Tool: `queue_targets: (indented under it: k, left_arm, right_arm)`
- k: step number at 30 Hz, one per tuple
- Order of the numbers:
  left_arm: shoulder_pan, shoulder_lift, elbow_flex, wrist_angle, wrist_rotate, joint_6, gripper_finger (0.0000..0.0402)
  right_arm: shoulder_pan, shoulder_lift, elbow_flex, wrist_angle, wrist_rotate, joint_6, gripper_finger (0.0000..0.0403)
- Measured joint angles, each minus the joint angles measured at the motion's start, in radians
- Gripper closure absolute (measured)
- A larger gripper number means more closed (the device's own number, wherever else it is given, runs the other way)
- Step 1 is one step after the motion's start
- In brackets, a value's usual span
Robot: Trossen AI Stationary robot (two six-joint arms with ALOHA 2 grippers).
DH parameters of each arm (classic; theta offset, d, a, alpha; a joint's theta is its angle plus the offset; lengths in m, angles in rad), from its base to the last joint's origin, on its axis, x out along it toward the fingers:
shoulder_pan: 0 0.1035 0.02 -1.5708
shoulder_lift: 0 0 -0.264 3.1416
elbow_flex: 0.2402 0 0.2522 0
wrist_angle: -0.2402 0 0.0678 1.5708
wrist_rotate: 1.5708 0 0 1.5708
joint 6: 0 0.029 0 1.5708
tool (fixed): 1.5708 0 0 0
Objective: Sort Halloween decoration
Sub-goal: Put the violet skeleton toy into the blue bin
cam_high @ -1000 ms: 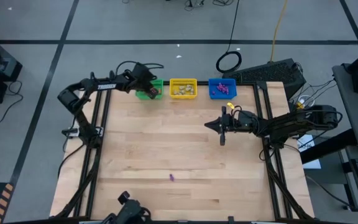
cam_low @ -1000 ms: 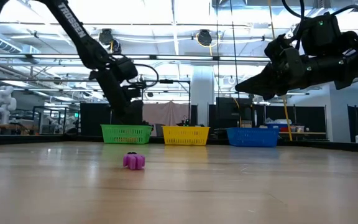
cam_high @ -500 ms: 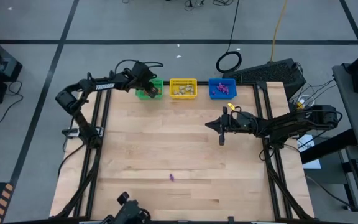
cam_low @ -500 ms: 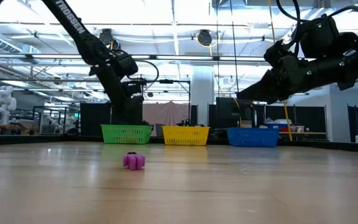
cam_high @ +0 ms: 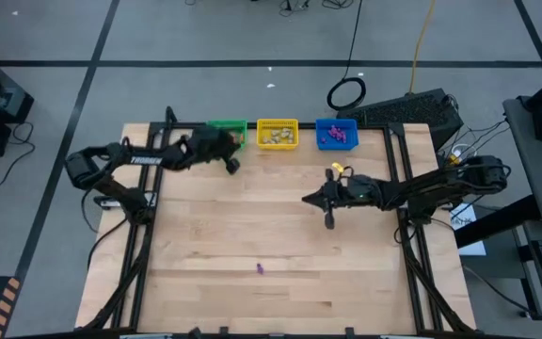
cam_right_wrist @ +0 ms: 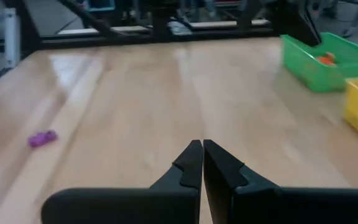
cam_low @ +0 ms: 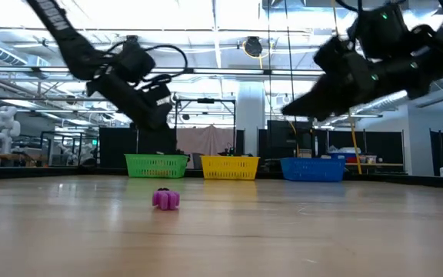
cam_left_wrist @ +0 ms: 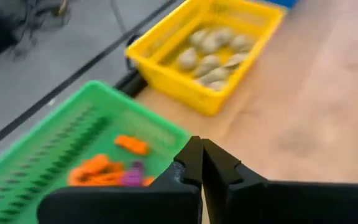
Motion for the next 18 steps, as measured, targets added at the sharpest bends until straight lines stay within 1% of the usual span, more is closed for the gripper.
queue_targets:
  k: [5,11,15,18]
  left_arm:
    - [-0.107,-0.083,-0.168,0.211,-0.005,-0.048,0.04]
    - [-0.245,-0.178,-0.303,0.371,-0.013,-0.082,0.0401]
    - [-0.331,-0.227,-0.364,0.423,-0.077,-0.082,0.0401]
    - [-0.385,-0.244,-0.404,0.484,-0.125,-0.083,0.0401]
  right_arm:
    - [0.092,0.112,0.136,-0.062,0.001,-0.03,0.0403]
    - [0.189,0.302,0.315,-0.125,0.001,-0.04,0.0403]
    - [0.239,0.407,0.413,-0.157,-0.009,-0.04,0.0403]
    - [0.268,0.473,0.485,-0.222,-0.068,-0.04,0.0403]
